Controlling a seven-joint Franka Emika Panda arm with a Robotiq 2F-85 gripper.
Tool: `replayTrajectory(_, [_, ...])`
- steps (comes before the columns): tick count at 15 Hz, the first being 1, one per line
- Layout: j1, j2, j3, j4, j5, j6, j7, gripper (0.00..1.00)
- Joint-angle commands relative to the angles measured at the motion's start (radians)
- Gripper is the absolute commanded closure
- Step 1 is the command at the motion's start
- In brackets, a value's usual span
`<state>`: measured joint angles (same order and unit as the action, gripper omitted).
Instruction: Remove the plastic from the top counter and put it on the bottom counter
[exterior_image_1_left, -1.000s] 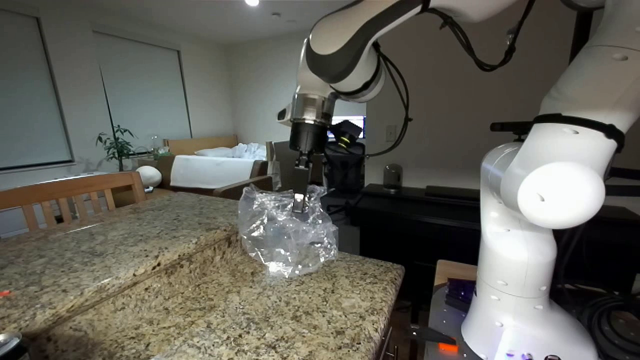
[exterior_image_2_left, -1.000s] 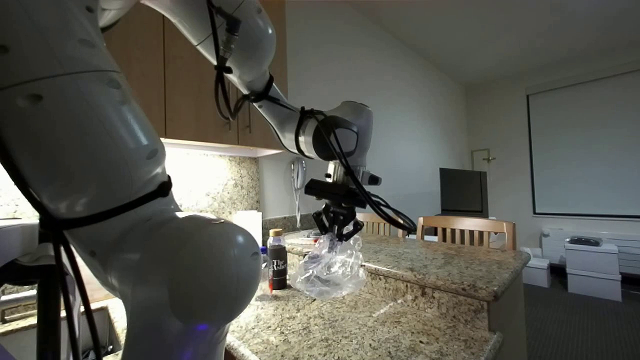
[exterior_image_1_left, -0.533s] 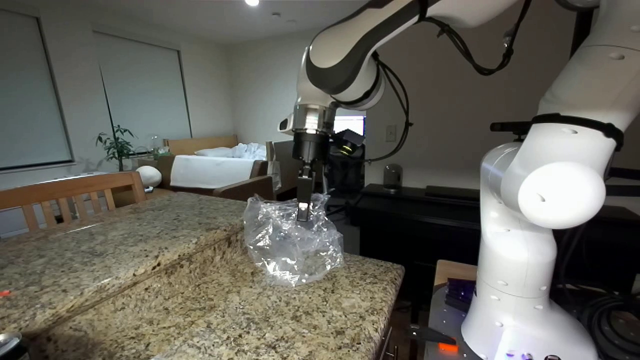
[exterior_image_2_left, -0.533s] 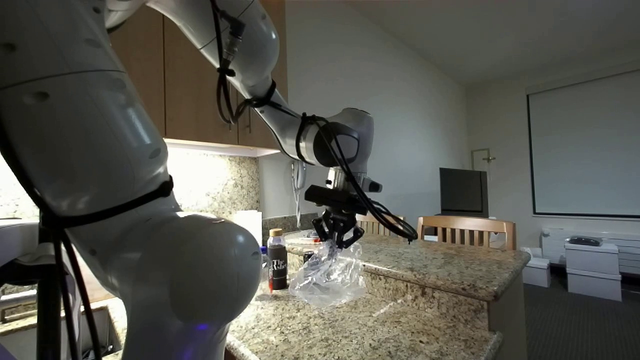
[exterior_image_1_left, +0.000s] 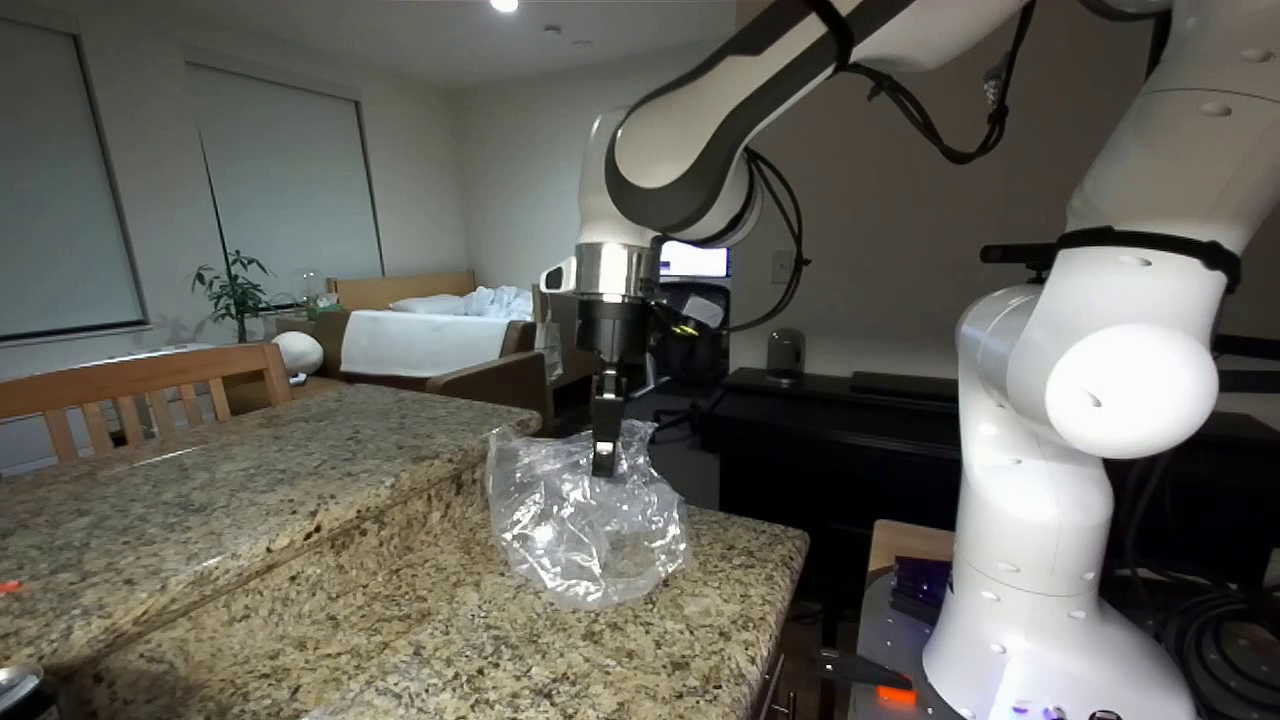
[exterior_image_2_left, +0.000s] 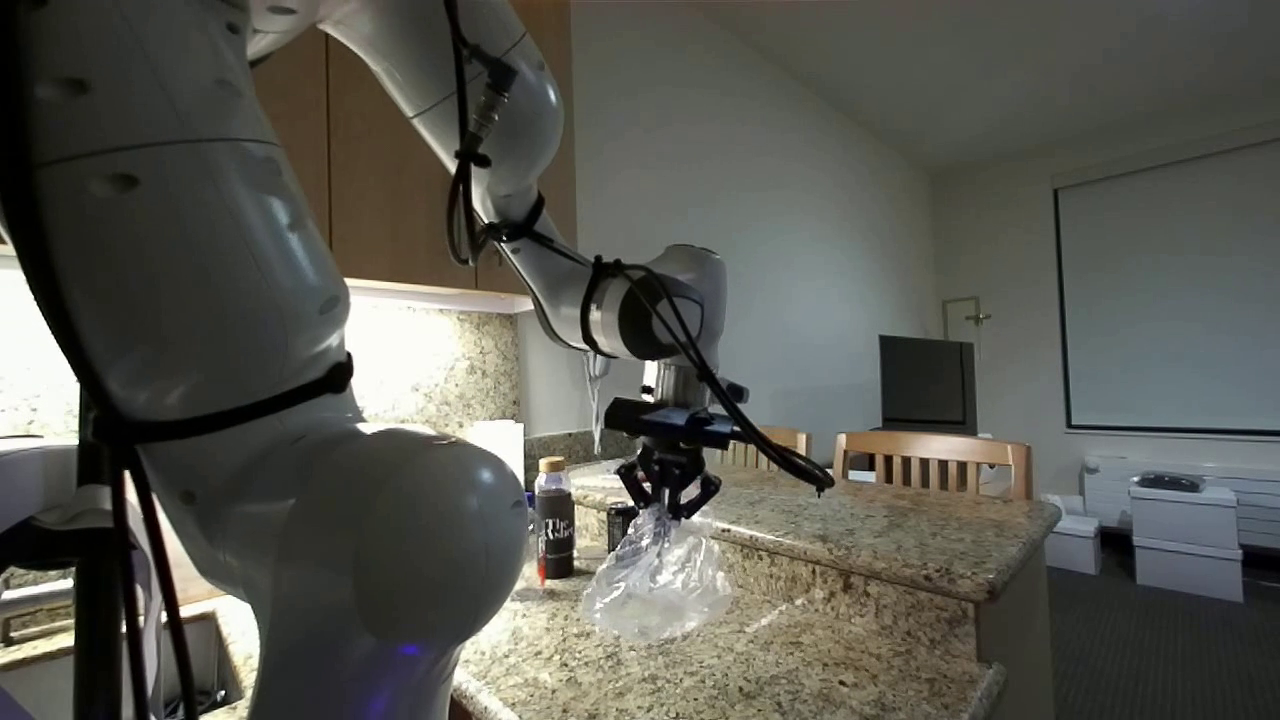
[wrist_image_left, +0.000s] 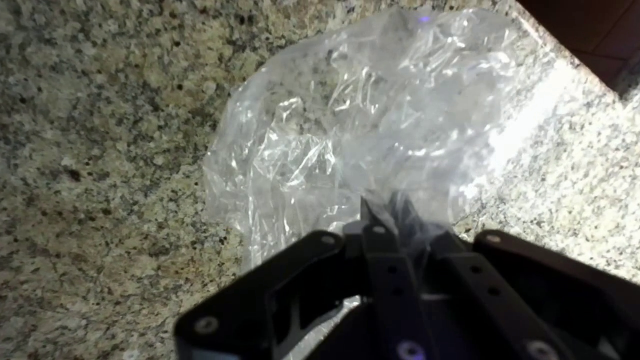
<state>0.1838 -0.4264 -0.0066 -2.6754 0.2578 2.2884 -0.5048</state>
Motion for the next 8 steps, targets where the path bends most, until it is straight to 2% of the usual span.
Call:
replayTrajectory(1, [0.031,0.026,0.015,-0.066,-0.026,0.112,-0.004,0.92])
replayTrajectory(4, [0.048,0.055,0.015,-0.099,-0.03,0.196,0.0,0.93])
replayTrajectory(5, [0.052,0.064,0.012,-0.107,-0.027,0.22,0.0,0.68])
replayTrajectory(6, [0.053,0.073,0.014,-0.111,-0.032,0.239,0.005,0.67])
replayTrajectory(8, [0.049,0.083,0.015,-0.117,-0.044,0.26,0.011,0.55])
